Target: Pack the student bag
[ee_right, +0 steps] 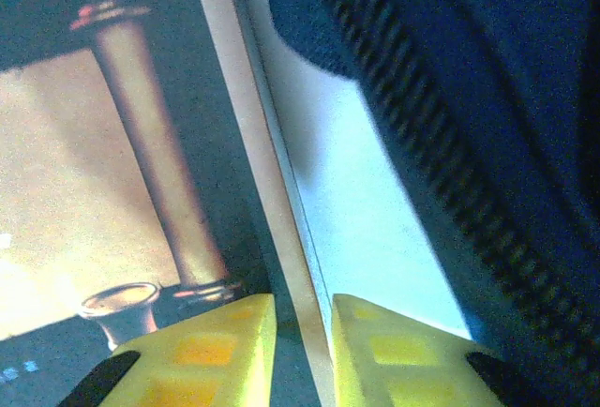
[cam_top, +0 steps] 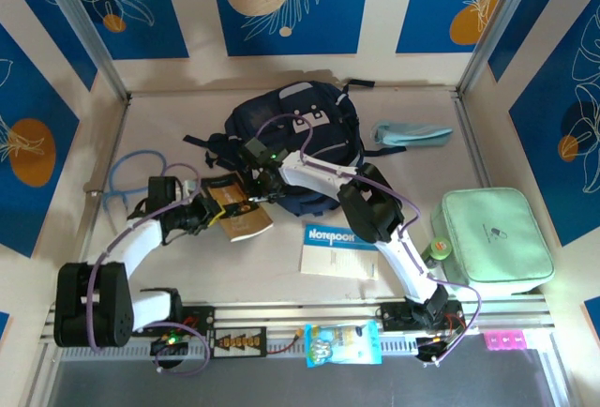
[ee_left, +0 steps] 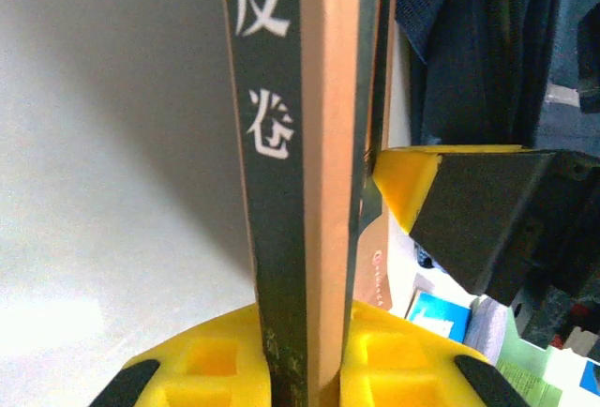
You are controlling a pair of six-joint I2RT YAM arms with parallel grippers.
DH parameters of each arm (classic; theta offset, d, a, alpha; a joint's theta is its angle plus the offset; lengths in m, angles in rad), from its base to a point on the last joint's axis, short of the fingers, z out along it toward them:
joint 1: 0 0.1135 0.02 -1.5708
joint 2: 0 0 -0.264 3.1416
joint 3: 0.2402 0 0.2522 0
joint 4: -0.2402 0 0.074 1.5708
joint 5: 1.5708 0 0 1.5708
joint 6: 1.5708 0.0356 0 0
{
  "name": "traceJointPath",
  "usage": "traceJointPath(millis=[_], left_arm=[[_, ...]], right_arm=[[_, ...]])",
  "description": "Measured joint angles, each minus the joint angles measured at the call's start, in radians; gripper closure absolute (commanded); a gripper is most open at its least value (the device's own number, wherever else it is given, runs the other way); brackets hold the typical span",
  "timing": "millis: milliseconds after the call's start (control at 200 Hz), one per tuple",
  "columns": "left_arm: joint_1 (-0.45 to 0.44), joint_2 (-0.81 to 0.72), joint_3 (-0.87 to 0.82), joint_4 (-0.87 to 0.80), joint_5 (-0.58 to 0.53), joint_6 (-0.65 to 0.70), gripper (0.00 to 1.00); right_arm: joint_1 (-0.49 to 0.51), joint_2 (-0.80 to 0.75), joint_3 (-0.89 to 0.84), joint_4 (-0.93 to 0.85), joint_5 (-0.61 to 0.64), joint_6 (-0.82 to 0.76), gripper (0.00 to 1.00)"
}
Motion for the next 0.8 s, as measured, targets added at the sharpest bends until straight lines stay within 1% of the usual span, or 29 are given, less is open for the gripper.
traceJointPath(millis=[80,150,265,355,475,525,680,800], left_arm=[[-0.003,-0.061,0.043,-0.076,-0.035,0.014,1.00],[-0.003,-0.115,0.093,-0.132,-0.071,0.018,1.00],[-0.003,-0.191,0.182,-0.194,-0.110,0.011,1.00],[-0.003,-0.212,0.234,-0.195,-0.113,-0.022,1.00],[-0.003,-0.209,0.248,-0.106,-0.100,-0.135,1.00],[-0.006,-0.196,0.248,-0.055,-0.093,-0.189,1.00],[-0.036,-0.129,0.256,0.108,-0.097,-0.354,1.00],[-0.100,-0.071,0.283,0.184,-0.133,-0.453,1.00]], right_arm=[[0.005,-0.042,-0.028,-0.010,-0.021,0.005,0.59],[0.010,-0.111,-0.068,-0.006,-0.034,0.017,0.50],[0.008,-0.290,-0.162,0.042,-0.051,0.047,0.40],[-0.013,-0.454,-0.268,0.119,-0.076,0.072,0.32],[-0.077,-0.648,-0.449,0.263,-0.102,0.132,0.24],[-0.109,-0.712,-0.533,0.322,-0.120,0.166,0.17],[-0.206,-0.823,-0.761,0.519,-0.186,0.288,0.00],[-0.256,-0.852,-0.900,0.720,-0.246,0.430,0.01]])
